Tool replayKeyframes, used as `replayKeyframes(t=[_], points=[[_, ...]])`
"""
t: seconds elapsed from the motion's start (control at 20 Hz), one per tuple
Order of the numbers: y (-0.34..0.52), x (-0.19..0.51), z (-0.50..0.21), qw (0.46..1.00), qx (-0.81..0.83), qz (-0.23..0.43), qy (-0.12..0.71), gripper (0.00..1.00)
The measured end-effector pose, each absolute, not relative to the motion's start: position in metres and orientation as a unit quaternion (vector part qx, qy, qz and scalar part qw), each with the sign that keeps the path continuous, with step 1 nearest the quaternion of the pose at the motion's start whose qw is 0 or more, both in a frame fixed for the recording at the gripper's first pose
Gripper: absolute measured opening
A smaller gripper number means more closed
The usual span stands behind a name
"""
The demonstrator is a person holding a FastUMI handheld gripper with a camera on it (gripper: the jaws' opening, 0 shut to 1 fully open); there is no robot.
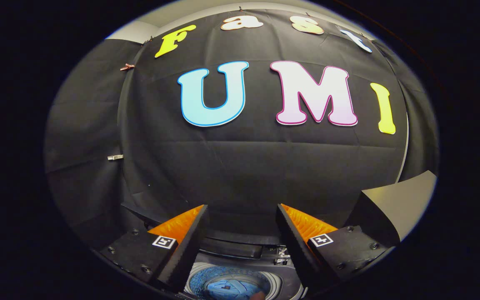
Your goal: Put the clothes into the washing machine and then close the washing machine lid.
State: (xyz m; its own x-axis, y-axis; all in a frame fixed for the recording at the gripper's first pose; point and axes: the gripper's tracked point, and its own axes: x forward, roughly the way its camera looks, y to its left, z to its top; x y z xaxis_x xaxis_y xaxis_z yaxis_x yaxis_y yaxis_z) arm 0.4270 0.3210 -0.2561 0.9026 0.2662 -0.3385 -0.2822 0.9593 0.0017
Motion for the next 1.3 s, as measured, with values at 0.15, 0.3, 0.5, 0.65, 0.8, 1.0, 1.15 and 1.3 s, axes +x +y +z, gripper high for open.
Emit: replayKeyframes(t=[0.15,0.3,0.5,0.65,0.8,1.0,1.15,1.3], points=[[0.319,0.418,-0.258,0.975,-0.024,0.139,0.171,1.00],[0.319,0.410,-0.260,0.974,-0.023,0.138,0.175,1.00],[0.318,0.398,-0.263,0.973,-0.021,0.142,0.179,1.00],[0.317,0.388,-0.266,0.972,-0.018,0.138,0.190,1.00],[0.317,0.376,-0.271,0.969,-0.020,0.143,0.200,1.00],[0.303,0.355,-0.300,0.960,-0.040,0.125,0.248,1.00],[0.297,0.333,-0.312,0.956,-0.045,0.122,0.263,0.99],[0.297,0.307,-0.306,0.955,-0.045,0.123,0.264,0.99]])
